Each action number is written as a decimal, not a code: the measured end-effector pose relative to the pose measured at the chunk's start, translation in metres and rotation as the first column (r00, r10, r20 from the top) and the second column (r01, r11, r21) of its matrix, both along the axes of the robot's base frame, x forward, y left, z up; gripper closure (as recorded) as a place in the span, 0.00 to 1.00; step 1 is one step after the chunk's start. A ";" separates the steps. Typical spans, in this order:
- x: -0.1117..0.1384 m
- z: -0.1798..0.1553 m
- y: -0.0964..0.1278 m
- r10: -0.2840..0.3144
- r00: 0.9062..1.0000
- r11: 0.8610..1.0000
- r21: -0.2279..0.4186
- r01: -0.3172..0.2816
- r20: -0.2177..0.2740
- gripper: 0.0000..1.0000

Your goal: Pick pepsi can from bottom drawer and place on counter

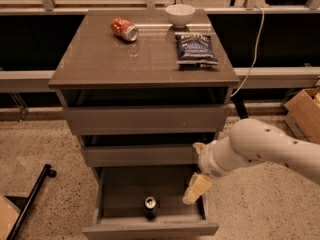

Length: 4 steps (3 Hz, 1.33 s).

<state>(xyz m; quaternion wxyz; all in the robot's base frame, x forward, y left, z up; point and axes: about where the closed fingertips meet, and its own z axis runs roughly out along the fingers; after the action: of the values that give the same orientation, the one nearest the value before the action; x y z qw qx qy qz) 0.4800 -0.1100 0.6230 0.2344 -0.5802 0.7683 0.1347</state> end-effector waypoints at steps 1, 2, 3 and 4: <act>0.009 -0.069 0.015 -0.008 0.999 0.999 0.032 0.010 -0.042 0.00; 0.009 -0.069 0.015 -0.009 0.999 0.999 0.033 0.010 -0.042 0.00; 0.010 -0.101 0.024 -0.022 0.997 0.998 0.051 0.026 -0.075 0.00; 0.015 -0.151 0.033 -0.038 0.993 0.995 0.089 0.047 -0.109 0.00</act>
Offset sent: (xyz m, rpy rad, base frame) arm 0.0090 0.0118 -0.0544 0.0220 0.0271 -0.0061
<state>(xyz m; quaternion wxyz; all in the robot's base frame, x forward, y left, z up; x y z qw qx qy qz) 0.4947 -0.0771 0.4720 0.2220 -0.5442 0.7850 0.1957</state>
